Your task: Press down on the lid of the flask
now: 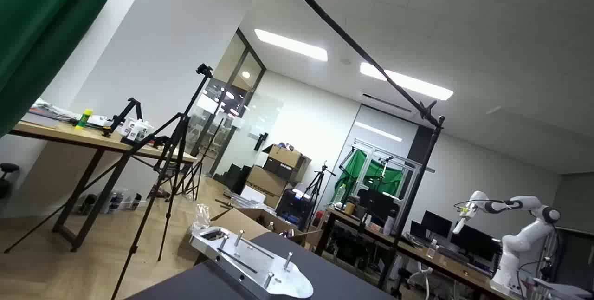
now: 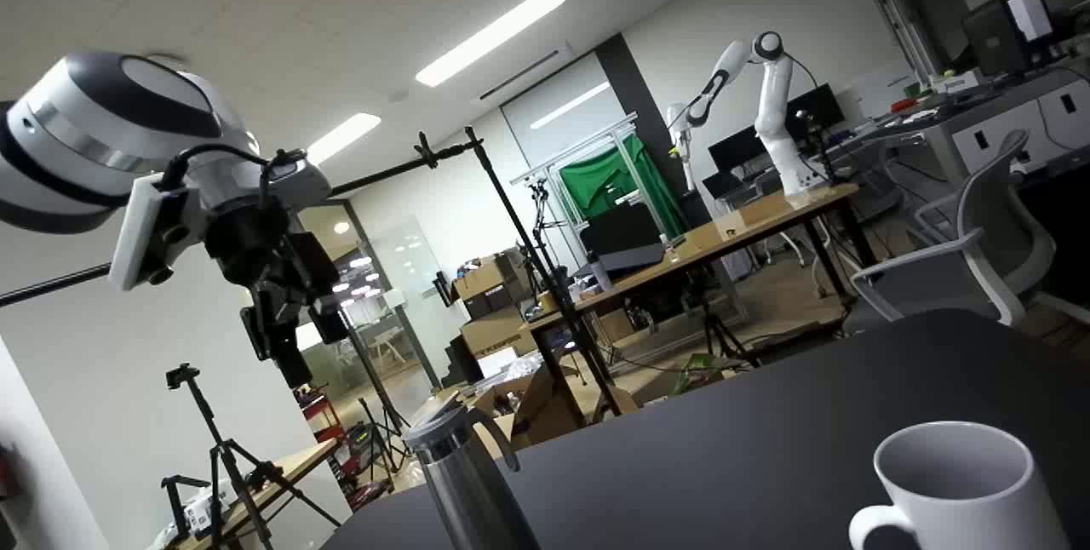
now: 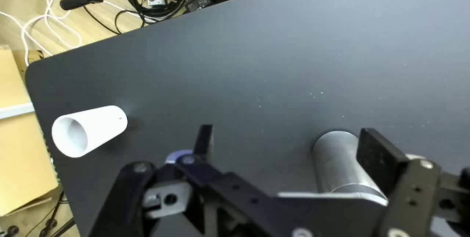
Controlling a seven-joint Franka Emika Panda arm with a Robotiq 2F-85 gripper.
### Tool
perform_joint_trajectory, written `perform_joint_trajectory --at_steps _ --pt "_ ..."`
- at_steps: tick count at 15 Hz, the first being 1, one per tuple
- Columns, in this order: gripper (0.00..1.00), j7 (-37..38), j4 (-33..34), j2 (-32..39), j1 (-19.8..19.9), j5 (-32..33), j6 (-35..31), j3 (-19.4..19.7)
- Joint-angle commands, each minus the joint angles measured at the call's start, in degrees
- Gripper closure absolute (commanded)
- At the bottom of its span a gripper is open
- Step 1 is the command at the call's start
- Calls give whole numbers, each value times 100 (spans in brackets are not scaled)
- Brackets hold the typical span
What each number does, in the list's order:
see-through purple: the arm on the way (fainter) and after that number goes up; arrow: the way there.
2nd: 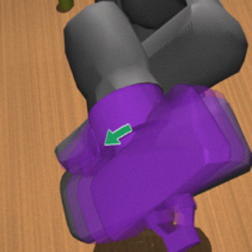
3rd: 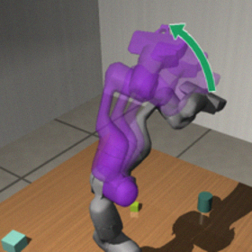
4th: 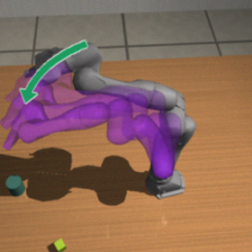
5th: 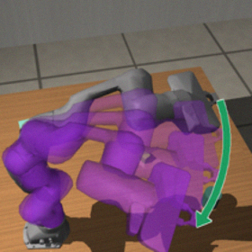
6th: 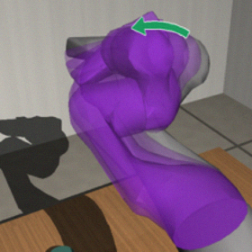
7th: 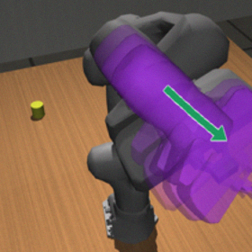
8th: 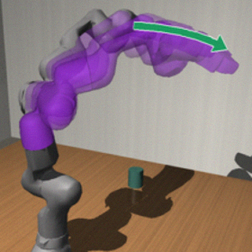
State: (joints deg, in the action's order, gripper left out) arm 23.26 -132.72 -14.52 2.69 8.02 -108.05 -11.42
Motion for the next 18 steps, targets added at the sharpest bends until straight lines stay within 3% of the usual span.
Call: perform_joint_trajectory --at_steps 1,11,12,13,18 --pt "0 32 5 13 -167 38 1 158" --pt "0 70 61 84 -160 32 -69 176" --pt "25 61 188 235 -163 44 -99 204" --pt "27 76 273 341 -168 20 -186 235" --pt "63 205 709 956 -164 -60 -1241 401"
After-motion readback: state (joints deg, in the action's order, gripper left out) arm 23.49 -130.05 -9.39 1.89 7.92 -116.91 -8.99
